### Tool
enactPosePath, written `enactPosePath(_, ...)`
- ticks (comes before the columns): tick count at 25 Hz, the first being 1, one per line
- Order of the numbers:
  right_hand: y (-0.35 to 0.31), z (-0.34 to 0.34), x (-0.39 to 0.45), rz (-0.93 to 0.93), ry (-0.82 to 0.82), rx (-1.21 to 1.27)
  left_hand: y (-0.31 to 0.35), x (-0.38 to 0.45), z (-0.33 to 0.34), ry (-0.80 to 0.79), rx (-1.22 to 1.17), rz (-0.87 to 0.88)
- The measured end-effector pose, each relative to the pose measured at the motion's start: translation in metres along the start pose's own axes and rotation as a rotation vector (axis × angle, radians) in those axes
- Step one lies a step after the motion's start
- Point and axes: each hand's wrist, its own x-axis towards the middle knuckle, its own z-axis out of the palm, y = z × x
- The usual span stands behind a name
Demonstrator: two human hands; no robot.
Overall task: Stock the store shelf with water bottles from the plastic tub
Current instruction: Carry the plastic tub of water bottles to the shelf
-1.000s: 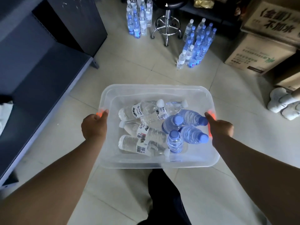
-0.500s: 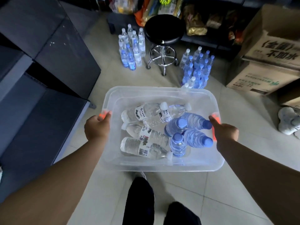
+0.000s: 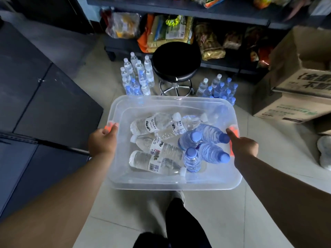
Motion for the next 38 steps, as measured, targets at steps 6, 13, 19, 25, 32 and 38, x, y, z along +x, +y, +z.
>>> enactPosePath(6,-0.116,0.016,0.057,0.083,0.069,0.127,0.074,0.107,0.048,-0.041,0.041,-0.002)
enactPosePath(13,-0.240,0.046,0.129,0.095,0.114,0.156,0.172,0.248,0.109,-0.054,0.078,0.125)
enactPosePath(19,-0.327,0.062,0.197,0.128,0.157,0.308,0.247,0.335,0.160,-0.088,0.049,0.144)
enactPosePath(25,-0.393,0.067,0.256,0.165,0.198,0.264,0.304,0.396,0.213,-0.115,0.058,0.160)
enactPosePath(32,-0.429,0.079,0.298,0.214,0.257,0.458,0.330,0.447,0.273,-0.142,0.088,0.190)
enactPosePath(38,-0.427,0.102,0.335,0.256,0.321,0.440,0.335,0.469,0.318,-0.215,0.140,0.161)
